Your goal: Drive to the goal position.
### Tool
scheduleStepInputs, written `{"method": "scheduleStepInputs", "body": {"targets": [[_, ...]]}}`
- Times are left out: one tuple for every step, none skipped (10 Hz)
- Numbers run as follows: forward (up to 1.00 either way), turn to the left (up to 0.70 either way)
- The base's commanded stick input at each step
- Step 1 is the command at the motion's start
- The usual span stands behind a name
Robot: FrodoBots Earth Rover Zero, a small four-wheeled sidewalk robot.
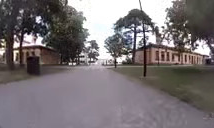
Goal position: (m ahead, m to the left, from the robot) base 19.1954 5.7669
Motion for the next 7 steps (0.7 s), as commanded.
{"method": "scheduleStepInputs", "body": {"targets": [[0.85,0.0],[0.85,0.0],[0.85,0.0],[0.85,0.0],[0.85,0.0],[0.85,0.0],[0.85,0.0]]}}
